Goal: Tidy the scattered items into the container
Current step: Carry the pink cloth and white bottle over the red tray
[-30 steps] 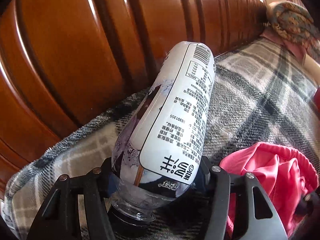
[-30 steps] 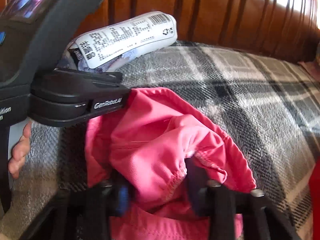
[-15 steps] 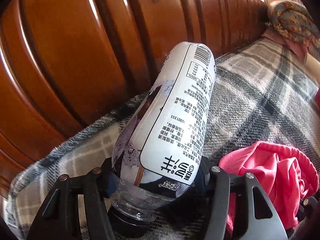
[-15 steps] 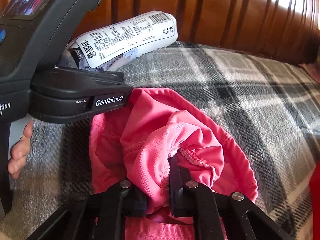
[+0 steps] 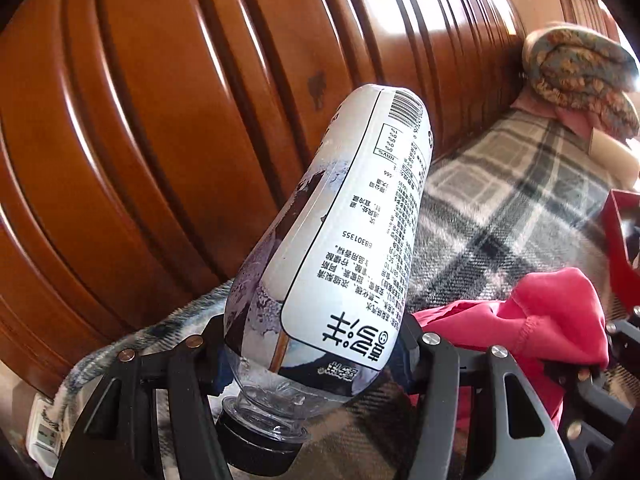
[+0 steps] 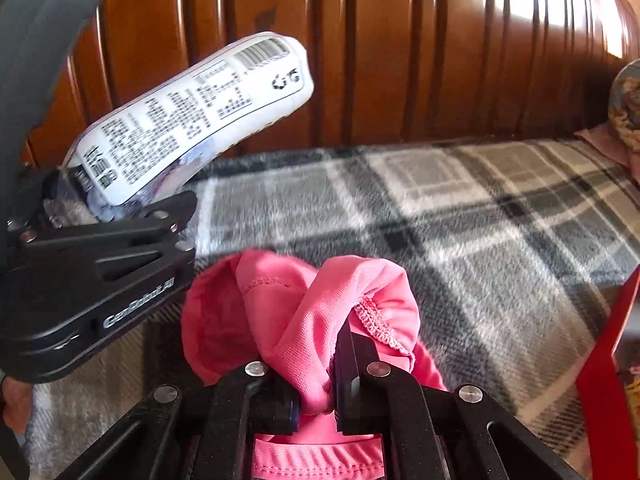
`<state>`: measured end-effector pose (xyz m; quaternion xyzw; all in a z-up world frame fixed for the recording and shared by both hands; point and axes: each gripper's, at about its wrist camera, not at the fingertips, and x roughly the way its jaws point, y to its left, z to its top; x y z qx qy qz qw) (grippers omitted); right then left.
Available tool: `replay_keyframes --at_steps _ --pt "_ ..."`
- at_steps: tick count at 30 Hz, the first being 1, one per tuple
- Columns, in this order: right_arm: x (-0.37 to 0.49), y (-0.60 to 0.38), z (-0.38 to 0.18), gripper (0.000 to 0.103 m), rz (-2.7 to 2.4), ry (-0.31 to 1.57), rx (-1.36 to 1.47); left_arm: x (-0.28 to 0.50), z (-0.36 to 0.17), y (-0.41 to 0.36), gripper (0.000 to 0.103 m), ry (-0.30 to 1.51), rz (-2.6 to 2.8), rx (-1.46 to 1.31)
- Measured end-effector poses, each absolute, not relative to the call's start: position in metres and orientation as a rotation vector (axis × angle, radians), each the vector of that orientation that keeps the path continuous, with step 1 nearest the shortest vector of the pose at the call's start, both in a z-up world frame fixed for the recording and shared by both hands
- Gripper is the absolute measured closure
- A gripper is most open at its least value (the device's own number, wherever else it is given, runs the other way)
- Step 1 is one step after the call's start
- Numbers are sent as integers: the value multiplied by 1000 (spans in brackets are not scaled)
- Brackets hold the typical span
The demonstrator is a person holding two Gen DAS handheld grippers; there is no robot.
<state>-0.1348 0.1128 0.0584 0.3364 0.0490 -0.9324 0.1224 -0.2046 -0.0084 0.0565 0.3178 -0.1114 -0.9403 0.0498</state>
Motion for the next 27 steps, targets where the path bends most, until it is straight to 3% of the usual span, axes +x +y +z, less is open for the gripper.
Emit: replay_keyframes --at_steps 4,8,11,27 --pt "-123 119 82 96 -2728 70 902 -178 79 -2 40 -417 -2861 818" --pt "-110 122 109 96 -2764 32 784 -161 105 -13 40 -271 -2913 843" --pt "-107 125 122 97 -2752 15 764 -149 118 -9 40 -286 -2919 798" --pt "-80 198 163 97 -2854 71 708 -88 183 75 39 -261 -3104 782"
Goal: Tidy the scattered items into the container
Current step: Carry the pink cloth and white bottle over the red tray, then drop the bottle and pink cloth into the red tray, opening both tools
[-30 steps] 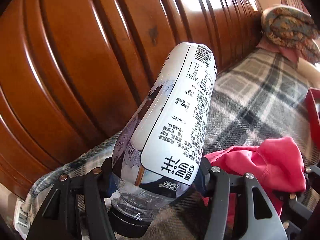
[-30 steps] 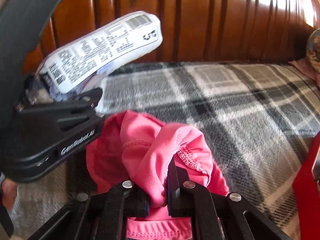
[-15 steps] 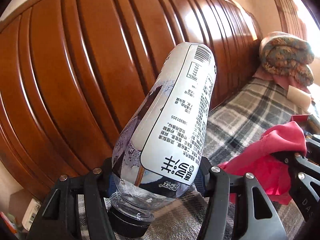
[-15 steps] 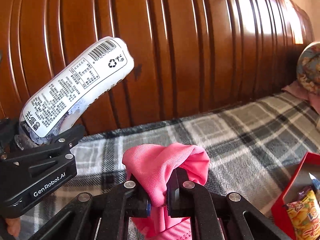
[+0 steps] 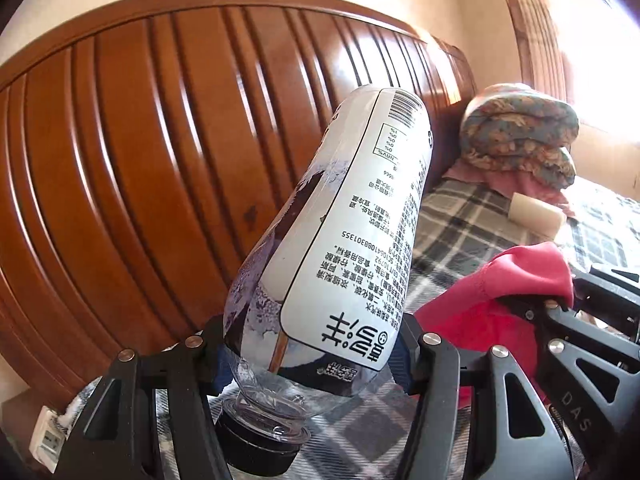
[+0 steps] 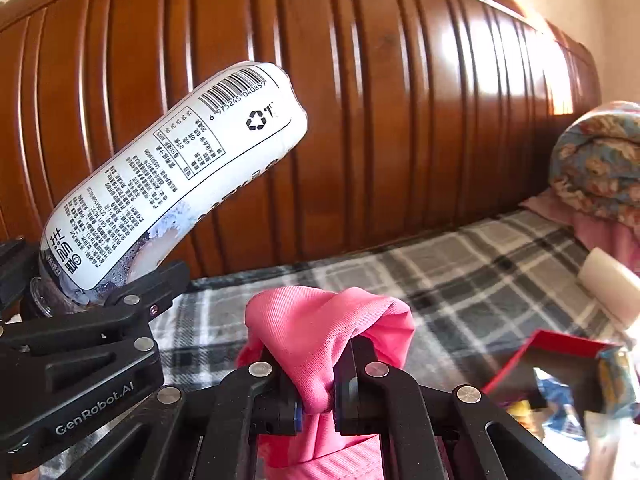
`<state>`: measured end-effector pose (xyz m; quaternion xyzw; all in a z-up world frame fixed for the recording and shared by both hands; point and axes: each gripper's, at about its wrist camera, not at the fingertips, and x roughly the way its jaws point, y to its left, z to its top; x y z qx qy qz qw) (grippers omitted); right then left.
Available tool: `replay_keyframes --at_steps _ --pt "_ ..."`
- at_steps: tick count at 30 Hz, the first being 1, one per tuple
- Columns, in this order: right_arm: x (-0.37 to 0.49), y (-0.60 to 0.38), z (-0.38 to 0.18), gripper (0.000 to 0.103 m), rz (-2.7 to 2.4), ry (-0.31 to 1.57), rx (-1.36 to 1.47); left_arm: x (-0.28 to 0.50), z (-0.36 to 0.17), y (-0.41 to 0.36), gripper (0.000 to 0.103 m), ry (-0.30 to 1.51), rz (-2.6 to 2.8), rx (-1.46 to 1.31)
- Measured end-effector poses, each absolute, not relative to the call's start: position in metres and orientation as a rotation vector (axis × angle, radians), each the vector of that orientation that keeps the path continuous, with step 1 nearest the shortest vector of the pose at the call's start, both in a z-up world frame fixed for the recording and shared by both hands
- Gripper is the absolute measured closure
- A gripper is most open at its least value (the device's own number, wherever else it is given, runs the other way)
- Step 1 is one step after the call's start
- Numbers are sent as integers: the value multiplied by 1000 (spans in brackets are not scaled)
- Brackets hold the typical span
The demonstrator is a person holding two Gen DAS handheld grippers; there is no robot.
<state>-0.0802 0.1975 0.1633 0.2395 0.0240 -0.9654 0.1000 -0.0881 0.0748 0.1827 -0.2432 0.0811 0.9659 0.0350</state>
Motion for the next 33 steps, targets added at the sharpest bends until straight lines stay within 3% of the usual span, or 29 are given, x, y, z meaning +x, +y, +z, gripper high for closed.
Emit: replay_keyframes --at_steps 7,12,16,20,23,27,33 --pt "-63 275 166 97 -2971 9 734 -94 192 148 39 174 2860 -785" --pt "-53 337 159 97 -3027 -72 785 -110 189 230 39 235 2784 -786" --pt "-56 386 146 97 -3058 -28 834 -125 173 292 39 230 2708 -852" --pt "-63 442 137 96 -3080 -272 848 -140 149 346 39 248 2645 -906" --pt "-63 466 130 96 -3114 -351 857 -143 136 377 39 342 2630 -920" --pt "-66 480 123 96 -3116 -430 881 -125 123 371 39 428 2621 -918" --pt "-71 473 116 93 -3129 -379 934 -114 110 367 39 469 2617 -943"
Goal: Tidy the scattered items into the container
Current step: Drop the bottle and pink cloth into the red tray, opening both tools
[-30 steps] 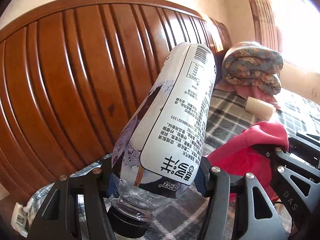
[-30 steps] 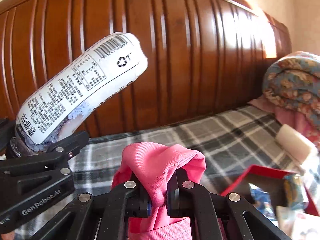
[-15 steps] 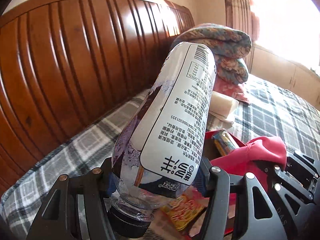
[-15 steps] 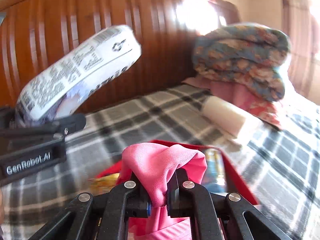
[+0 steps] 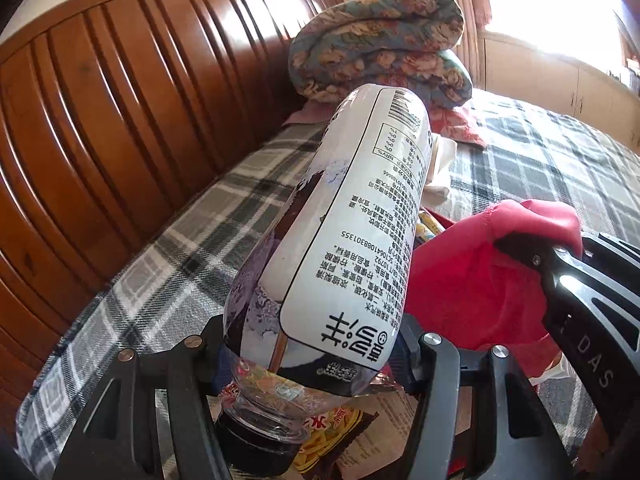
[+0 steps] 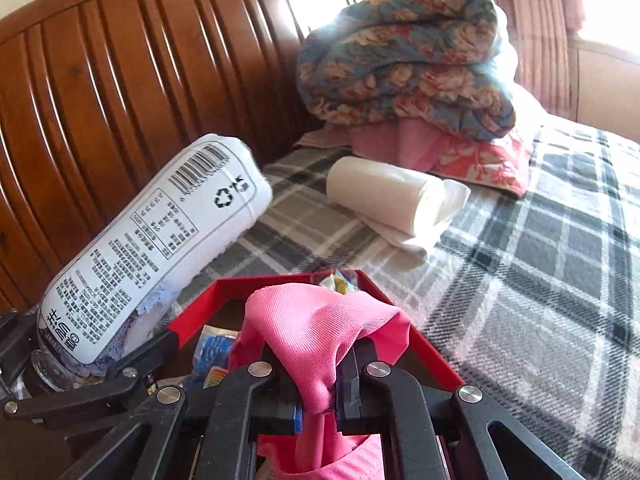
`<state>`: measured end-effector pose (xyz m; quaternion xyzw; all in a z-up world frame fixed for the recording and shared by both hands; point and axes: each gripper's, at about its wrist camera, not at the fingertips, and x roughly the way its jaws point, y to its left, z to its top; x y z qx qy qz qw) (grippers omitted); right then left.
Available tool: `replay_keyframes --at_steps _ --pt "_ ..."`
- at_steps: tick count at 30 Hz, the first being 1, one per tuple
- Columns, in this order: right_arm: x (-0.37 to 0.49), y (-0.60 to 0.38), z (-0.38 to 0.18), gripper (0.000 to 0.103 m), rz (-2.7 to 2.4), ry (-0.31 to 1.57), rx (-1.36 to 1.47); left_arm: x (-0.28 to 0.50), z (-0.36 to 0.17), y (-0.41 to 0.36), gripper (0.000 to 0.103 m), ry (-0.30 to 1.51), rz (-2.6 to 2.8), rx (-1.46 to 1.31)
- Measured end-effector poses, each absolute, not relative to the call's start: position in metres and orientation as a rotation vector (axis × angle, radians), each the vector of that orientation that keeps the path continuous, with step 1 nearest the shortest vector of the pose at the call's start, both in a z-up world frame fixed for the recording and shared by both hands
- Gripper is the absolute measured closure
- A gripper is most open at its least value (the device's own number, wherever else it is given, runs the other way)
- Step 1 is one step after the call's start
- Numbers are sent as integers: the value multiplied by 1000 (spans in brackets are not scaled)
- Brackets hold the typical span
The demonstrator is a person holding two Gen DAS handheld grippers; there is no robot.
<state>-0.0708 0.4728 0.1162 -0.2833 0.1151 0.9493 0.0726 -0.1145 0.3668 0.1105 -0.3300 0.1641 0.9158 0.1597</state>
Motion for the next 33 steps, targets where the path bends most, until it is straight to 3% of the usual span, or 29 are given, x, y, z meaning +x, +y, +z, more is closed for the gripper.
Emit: replay_keyframes --at_steps 3,5,6,7,8,9,10,16,22,33 --pt "-75 469 110 92 2861 388 -890 -114 109 364 37 458 2624 -960" --pt "-78 465 105 91 2876 406 -914 -116 106 362 29 459 2636 -992" --pt "-78 465 104 85 2872 412 -916 -116 106 360 17 461 2639 -999" --pt "-78 466 103 70 2871 425 -922 -117 105 358 3 460 2638 -996" --pt "-79 468 102 57 2873 441 -934 -115 106 357 0 460 2628 -979" --pt "-80 469 100 28 2878 456 -947 -113 106 356 0 466 2623 -958" --pt "-80 470 99 13 2880 469 -946 -109 107 357 0 484 2626 -928" --pt "-76 467 107 4 2868 389 -879 -100 112 364 0 601 2651 -856" --pt "-75 470 108 1 2848 374 -874 -100 118 353 0 508 2657 -908" --pt "-44 490 123 1 2783 574 -770 -104 132 295 0 318 2681 -991"
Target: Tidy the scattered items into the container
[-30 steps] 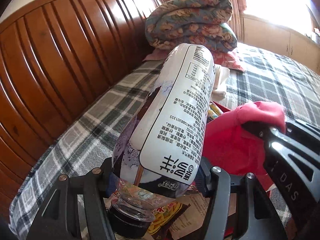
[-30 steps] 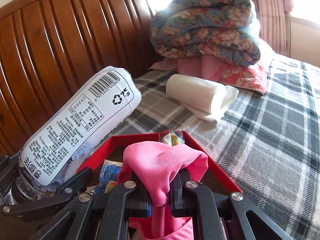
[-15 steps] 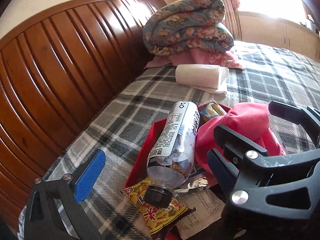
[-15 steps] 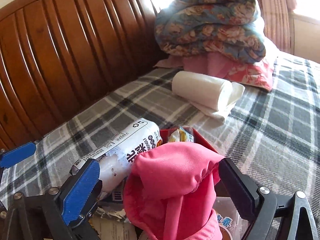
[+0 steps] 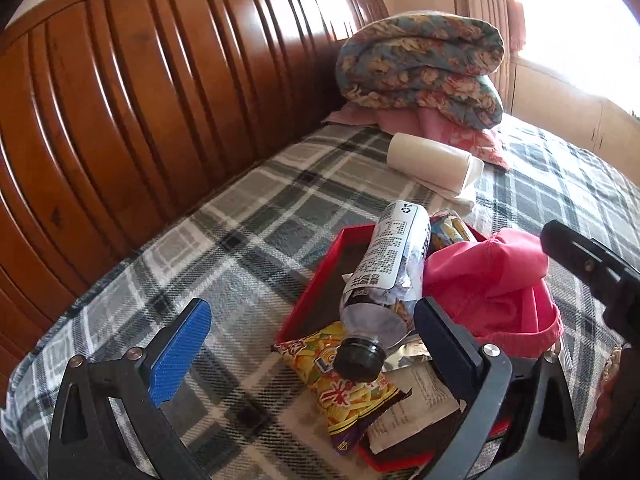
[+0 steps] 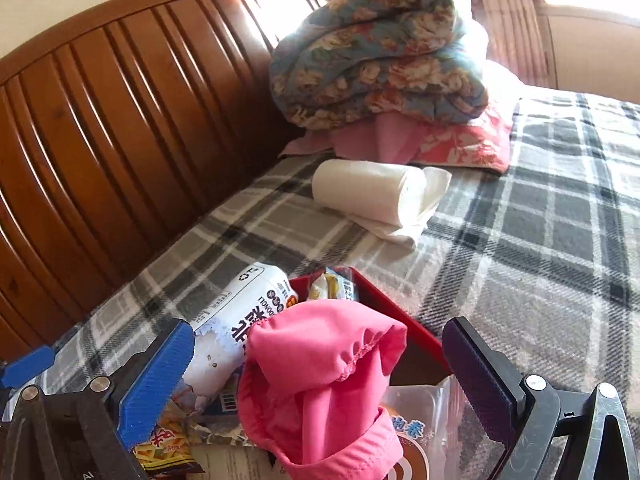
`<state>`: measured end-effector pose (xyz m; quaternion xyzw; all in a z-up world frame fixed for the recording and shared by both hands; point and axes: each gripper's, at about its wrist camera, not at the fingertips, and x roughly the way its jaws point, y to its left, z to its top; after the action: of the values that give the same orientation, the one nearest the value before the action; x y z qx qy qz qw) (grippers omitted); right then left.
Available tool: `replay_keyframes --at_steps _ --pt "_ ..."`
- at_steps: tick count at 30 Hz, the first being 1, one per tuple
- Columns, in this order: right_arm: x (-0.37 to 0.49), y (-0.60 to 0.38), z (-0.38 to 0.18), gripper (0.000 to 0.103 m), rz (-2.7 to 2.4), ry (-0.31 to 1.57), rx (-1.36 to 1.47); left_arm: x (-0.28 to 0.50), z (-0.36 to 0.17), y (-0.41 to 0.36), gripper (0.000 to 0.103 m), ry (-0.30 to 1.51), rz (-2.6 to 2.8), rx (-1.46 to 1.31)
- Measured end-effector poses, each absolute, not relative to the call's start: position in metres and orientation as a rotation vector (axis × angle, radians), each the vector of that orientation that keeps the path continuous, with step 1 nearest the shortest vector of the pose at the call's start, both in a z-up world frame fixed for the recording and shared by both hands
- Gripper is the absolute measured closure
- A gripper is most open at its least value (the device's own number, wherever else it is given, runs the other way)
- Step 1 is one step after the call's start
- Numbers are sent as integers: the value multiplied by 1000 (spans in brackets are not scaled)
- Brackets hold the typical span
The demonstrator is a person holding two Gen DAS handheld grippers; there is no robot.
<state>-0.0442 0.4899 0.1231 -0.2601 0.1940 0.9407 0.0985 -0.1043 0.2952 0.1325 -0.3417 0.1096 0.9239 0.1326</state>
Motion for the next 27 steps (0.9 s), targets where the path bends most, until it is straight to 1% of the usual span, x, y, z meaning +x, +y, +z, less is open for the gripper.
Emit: replay_keyframes --at_steps 4,6,8,11,13,16,20,23,27 --pt "-30 479 129 1 2793 689 -732 -92 140 261 0 273 2729 -967" --pt "-29 464 134 1 2819 686 -756 -84 145 238 0 263 2759 -969" --pt "-25 440 141 1 2839 598 -772 -77 149 214 0 263 2787 -976" --pt "-15 390 150 1 2890 381 -762 -64 152 174 0 256 2839 -985" --pt "-11 354 155 1 2966 284 -765 -55 151 147 0 260 2877 -989" --pt "-3 302 161 0 3077 230 -762 -45 144 111 0 240 2929 -995" --pt "7 244 147 0 3086 114 -813 -28 132 62 0 71 2952 -1013" --pt "12 221 130 0 3096 72 -811 -23 113 38 0 57 2967 -1058" --pt "8 202 108 0 3066 21 -902 -21 87 11 0 31 2927 -1143"
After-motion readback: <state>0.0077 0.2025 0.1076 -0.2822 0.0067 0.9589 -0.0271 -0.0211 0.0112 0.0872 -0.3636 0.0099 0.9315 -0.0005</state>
